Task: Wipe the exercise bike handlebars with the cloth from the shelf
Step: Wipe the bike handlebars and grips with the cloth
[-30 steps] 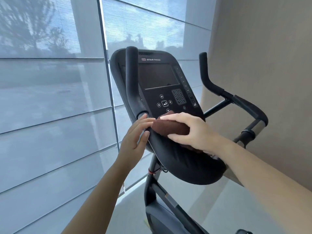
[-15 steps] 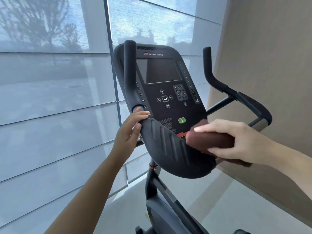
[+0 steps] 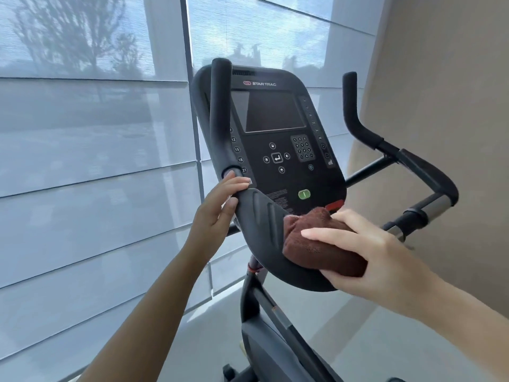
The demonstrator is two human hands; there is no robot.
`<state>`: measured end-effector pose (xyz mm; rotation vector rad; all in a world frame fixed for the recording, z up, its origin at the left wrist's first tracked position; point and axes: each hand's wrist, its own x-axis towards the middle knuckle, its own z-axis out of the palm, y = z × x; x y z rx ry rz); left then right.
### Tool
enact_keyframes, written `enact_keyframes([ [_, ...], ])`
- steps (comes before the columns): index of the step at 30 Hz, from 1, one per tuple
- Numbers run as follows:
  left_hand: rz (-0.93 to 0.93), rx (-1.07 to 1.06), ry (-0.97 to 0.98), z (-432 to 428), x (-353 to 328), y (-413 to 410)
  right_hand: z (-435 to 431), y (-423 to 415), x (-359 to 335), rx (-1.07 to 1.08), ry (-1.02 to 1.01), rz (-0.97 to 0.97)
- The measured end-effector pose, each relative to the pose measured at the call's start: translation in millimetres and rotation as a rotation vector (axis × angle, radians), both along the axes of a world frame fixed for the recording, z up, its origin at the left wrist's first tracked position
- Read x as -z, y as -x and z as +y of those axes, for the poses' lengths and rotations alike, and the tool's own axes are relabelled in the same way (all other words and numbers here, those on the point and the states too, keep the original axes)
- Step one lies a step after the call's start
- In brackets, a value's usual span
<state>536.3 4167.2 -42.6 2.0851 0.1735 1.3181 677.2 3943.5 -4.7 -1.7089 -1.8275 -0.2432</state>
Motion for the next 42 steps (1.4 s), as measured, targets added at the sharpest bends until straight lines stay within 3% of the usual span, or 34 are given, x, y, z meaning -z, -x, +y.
enact_keyframes([
  [5,0.049,0.015,-0.12,11,-7,6,5,9,-18,0.073,-0.028,0.23],
  [8,0.163,-0.02,-0.278,26,-19,9,49,26,-37,0.228,-0.139,0.228],
  [13,0.227,0.044,-0.397,57,-34,10,105,48,-42,0.324,0.061,0.201],
  [18,0.11,0.17,-0.425,68,-19,1,99,53,-54,0.269,0.171,0.339],
  [25,-0.033,0.212,-0.513,77,-12,-9,71,100,-16,0.601,-0.062,0.106],
  [30,-0.072,0.217,-0.489,75,-11,-11,44,129,10,0.773,-0.189,0.094],
  [34,-0.068,0.23,-0.513,78,-13,-11,77,137,5,0.871,-0.357,0.048],
  [39,-0.098,0.204,-0.583,82,-13,-13,135,141,8,1.055,-0.35,-0.343],
  [42,-0.107,0.182,-0.596,85,-12,-13,119,140,20,1.054,-0.392,-0.391],
])
